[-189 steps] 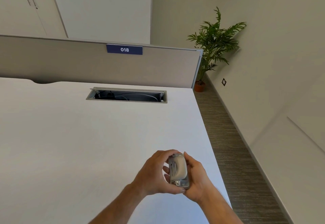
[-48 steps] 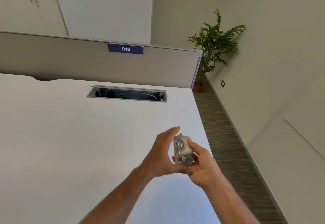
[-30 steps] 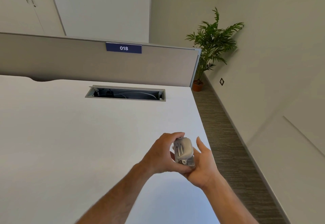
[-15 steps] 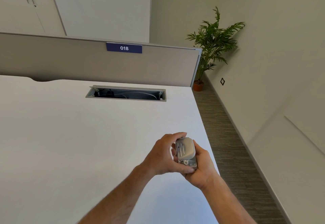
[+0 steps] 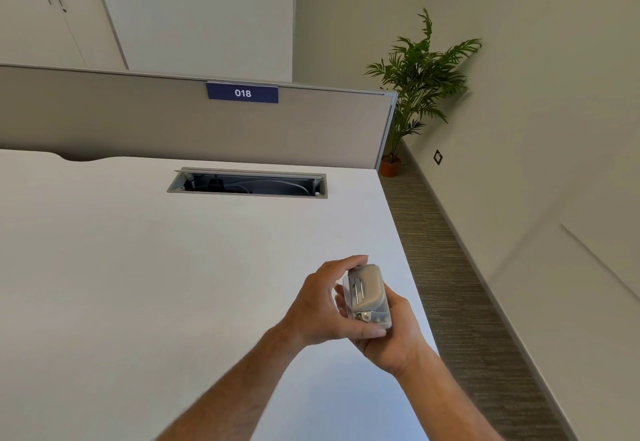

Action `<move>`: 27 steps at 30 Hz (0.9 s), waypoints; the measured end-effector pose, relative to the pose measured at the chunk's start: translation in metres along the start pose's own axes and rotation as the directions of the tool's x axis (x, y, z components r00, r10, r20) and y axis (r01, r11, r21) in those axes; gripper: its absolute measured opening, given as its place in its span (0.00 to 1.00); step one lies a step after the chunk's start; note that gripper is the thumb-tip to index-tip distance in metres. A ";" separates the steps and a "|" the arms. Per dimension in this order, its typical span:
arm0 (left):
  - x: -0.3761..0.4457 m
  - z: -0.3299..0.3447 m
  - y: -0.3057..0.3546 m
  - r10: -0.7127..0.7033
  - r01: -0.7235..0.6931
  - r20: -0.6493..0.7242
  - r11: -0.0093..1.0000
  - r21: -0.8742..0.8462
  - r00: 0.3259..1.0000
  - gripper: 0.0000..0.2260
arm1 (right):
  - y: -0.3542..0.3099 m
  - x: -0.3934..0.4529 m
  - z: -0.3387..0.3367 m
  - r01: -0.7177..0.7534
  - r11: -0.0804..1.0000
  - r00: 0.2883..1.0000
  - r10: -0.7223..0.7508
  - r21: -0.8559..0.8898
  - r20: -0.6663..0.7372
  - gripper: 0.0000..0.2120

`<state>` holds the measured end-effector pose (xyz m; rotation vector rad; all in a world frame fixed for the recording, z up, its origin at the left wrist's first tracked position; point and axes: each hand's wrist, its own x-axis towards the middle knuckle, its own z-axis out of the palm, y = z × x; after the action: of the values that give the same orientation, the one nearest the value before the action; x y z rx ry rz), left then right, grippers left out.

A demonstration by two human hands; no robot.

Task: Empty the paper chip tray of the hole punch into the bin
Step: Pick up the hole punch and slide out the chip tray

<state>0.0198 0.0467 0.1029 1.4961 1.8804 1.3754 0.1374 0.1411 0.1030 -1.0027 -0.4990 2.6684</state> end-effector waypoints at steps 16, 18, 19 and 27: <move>-0.013 -0.015 -0.071 -0.143 0.141 0.011 0.984 0.110 0.990 0.47 | 0.003 0.008 -0.050 0.075 0.994 0.996 -0.071 0.074 -0.055 0.25; -0.020 -0.009 -0.085 -0.193 0.184 0.050 0.972 0.147 0.980 0.49 | 0.004 0.007 -0.055 0.084 0.993 0.995 -0.079 0.087 -0.059 0.25; -0.023 -0.005 -0.091 -0.214 0.199 0.074 0.966 0.166 0.974 0.50 | 0.004 0.006 -0.056 0.087 0.992 0.995 -0.082 0.088 -0.063 0.25; -0.045 0.012 -0.126 -0.308 0.273 0.189 0.943 0.193 0.932 0.53 | 0.010 0.000 -0.063 0.104 0.991 0.990 -0.096 0.080 -0.099 0.24</move>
<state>-0.0208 0.0168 -0.0213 1.3106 2.0142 0.9053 0.1786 0.1467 0.0551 -1.0450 -0.4022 2.5178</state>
